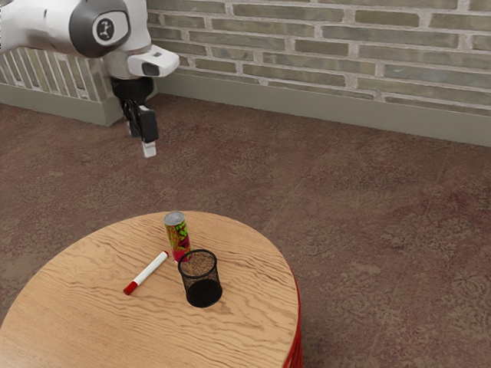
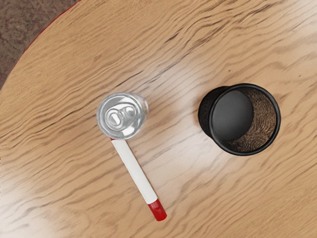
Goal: Put the marker into the pen holder.
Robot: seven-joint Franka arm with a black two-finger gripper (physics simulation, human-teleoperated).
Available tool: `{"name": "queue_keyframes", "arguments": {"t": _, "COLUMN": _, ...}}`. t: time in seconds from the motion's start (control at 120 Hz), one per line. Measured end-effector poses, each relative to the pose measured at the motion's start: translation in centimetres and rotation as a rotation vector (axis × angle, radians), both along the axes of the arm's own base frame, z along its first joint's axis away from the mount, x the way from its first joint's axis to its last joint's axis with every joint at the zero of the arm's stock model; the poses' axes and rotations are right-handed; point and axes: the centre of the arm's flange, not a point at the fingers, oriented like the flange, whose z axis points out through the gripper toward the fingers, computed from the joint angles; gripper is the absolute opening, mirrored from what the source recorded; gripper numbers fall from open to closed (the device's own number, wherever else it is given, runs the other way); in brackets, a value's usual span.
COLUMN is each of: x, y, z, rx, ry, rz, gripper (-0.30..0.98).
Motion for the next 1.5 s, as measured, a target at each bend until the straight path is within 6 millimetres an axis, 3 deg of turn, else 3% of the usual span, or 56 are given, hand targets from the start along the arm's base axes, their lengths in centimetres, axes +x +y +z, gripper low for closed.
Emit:
{"name": "queue_keyframes", "arguments": {"t": 0.125, "x": 0.1, "y": -0.1, "z": 0.1, "rx": -0.007, "ry": -0.014, "rz": -0.058, "gripper": 0.69}}
{"name": "queue_keyframes", "arguments": {"t": 0.175, "x": -0.4, "y": 0.0, "z": -0.8, "rx": -0.009, "ry": 0.002, "rz": -0.073, "gripper": 0.69}}
{"name": "queue_keyframes", "arguments": {"t": 0.317, "x": -5.9, "y": 1.0, "z": -7.3, "rx": -0.016, "ry": 0.095, "rz": -0.068, "gripper": 0.69}}
{"name": "queue_keyframes", "arguments": {"t": 0.4, "x": -6.2, "y": 1.9, "z": -9.9, "rx": -0.012, "ry": 0.12, "rz": -0.044, "gripper": 0.69}}
{"name": "queue_keyframes", "arguments": {"t": 0.475, "x": -6.2, "y": 2.7, "z": -10.9, "rx": -0.002, "ry": 0.117, "rz": -0.026, "gripper": 0.69}}
{"name": "queue_keyframes", "arguments": {"t": 0.567, "x": -8.5, "y": 3.1, "z": -14.8, "rx": 0.024, "ry": 0.103, "rz": -0.015, "gripper": 0.69}}
{"name": "queue_keyframes", "arguments": {"t": 0.683, "x": -9.0, "y": 3.9, "z": -16.7, "rx": 0.056, "ry": 0.046, "rz": 0.006, "gripper": 0.69}}
{"name": "queue_keyframes", "arguments": {"t": 0.842, "x": -12.3, "y": 5.1, "z": -22.4, "rx": 0.065, "ry": 0.014, "rz": 0.06, "gripper": 0.69}}
{"name": "queue_keyframes", "arguments": {"t": 0.908, "x": -12.1, "y": 5.0, "z": -23.2, "rx": 0.065, "ry": -0.039, "rz": 0.082, "gripper": 0.67}}
{"name": "queue_keyframes", "arguments": {"t": 1.008, "x": -11.2, "y": 5.6, "z": -24.7, "rx": 0.061, "ry": -0.076, "rz": 0.14, "gripper": 0.45}}
{"name": "queue_keyframes", "arguments": {"t": 1.117, "x": -9.5, "y": 6.2, "z": -26.7, "rx": 0.061, "ry": -0.086, "rz": 0.217, "gripper": 0.33}}
{"name": "queue_keyframes", "arguments": {"t": 1.25, "x": -7.6, "y": 6.6, "z": -28.6, "rx": 0.065, "ry": -0.093, "rz": 0.31, "gripper": 0.27}}
{"name": "queue_keyframes", "arguments": {"t": 1.5, "x": -7.7, "y": 7.1, "z": -30.8, "rx": 0.067, "ry": -0.072, "rz": 0.45, "gripper": 0.22}}
